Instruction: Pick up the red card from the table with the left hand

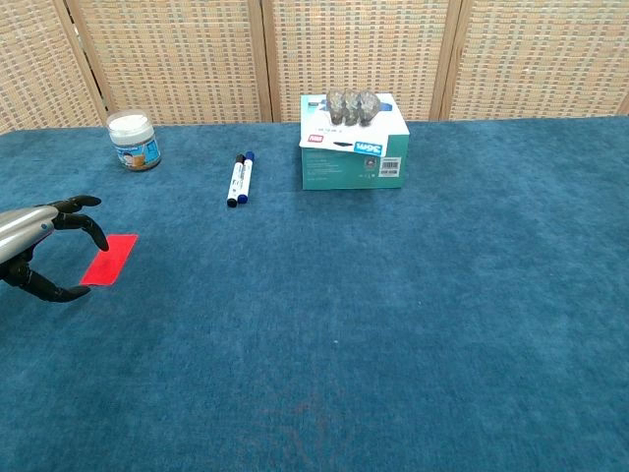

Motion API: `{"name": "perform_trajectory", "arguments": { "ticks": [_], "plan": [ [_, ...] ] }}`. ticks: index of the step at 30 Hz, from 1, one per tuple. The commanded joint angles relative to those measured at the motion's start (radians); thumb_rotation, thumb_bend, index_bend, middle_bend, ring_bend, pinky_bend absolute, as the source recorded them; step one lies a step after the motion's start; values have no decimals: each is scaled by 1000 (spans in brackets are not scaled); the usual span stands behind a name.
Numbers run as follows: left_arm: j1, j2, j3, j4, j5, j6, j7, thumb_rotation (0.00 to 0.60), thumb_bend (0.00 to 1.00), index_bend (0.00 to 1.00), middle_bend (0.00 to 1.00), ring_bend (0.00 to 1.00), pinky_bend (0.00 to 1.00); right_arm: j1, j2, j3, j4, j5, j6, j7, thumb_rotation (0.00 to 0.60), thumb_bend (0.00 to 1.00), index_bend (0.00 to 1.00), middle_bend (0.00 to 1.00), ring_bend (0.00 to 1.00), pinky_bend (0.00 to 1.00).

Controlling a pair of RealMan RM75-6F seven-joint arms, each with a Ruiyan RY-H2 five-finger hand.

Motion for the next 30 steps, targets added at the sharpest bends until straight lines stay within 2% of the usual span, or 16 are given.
{"name": "perform_trajectory", "arguments": {
  "ticks": [1, 23, 30],
  "plan": [
    [-4, 1, -6, 4, -11, -6, 5, 600, 279, 350, 0, 0, 0, 0, 0, -1, 0, -1, 0, -1, 600, 0, 0, 0, 0, 0],
    [-33, -44, -16, 64, -65, -45, 80, 600, 280, 350, 0, 0, 0, 3, 1, 0, -3, 5, -3, 0, 600, 0, 0, 0, 0, 0],
    [-67, -51, -37, 91, -78, -72, 96, 600, 280, 350, 0, 0, 0, 2, 3, 0, -5, 7, -2, 8, 600, 0, 0, 0, 0, 0]
  ]
}}
